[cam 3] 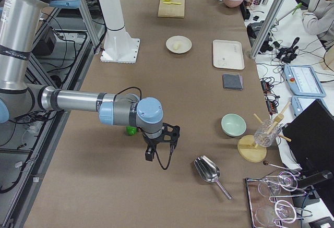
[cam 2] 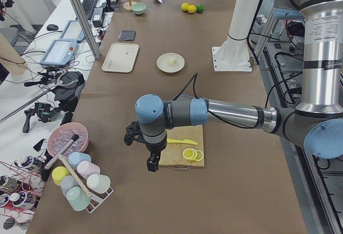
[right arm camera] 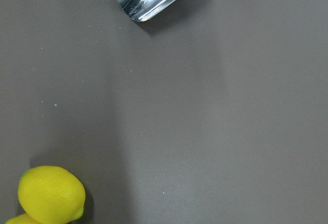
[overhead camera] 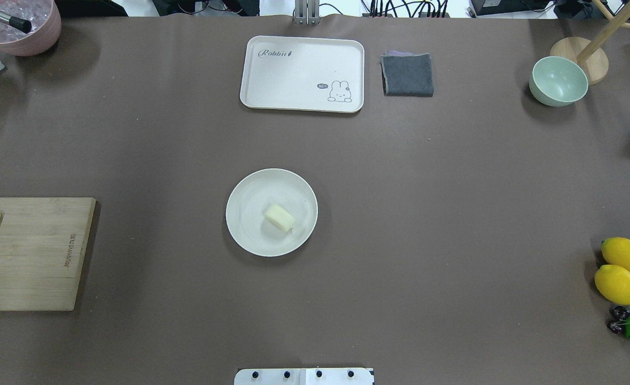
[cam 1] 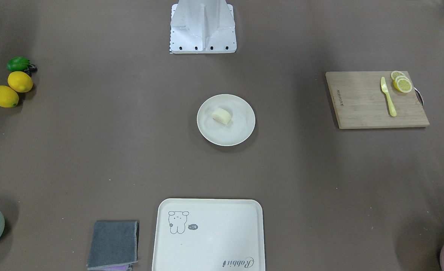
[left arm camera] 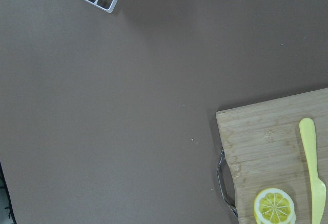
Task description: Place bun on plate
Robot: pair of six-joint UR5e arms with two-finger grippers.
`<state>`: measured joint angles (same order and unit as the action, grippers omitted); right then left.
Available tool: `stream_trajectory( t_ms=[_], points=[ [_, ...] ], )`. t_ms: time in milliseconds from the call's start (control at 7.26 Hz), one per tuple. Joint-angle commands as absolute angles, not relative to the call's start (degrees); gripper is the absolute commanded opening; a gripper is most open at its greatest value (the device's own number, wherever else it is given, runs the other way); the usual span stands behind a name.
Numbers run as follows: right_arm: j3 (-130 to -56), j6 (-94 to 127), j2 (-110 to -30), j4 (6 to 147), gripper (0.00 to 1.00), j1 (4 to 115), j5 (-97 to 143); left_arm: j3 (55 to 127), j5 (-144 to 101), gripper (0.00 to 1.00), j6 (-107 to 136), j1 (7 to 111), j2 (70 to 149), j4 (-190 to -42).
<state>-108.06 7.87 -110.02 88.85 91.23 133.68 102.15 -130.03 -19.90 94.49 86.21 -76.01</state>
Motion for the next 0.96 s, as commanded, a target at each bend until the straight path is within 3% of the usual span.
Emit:
stream_trajectory(
  t_ms=[0, 826],
  points=[
    [-108.0, 7.9, -110.0, 88.9, 1.00, 91.2, 133.7, 101.9, -130.0, 0.97, -19.8, 94.5, 86.2, -75.9],
    [-108.0, 7.9, -110.0, 88.8, 1.00, 91.2, 133.7, 102.2, -123.2, 0.97, -19.5, 94.2, 86.1, -75.8]
  ],
)
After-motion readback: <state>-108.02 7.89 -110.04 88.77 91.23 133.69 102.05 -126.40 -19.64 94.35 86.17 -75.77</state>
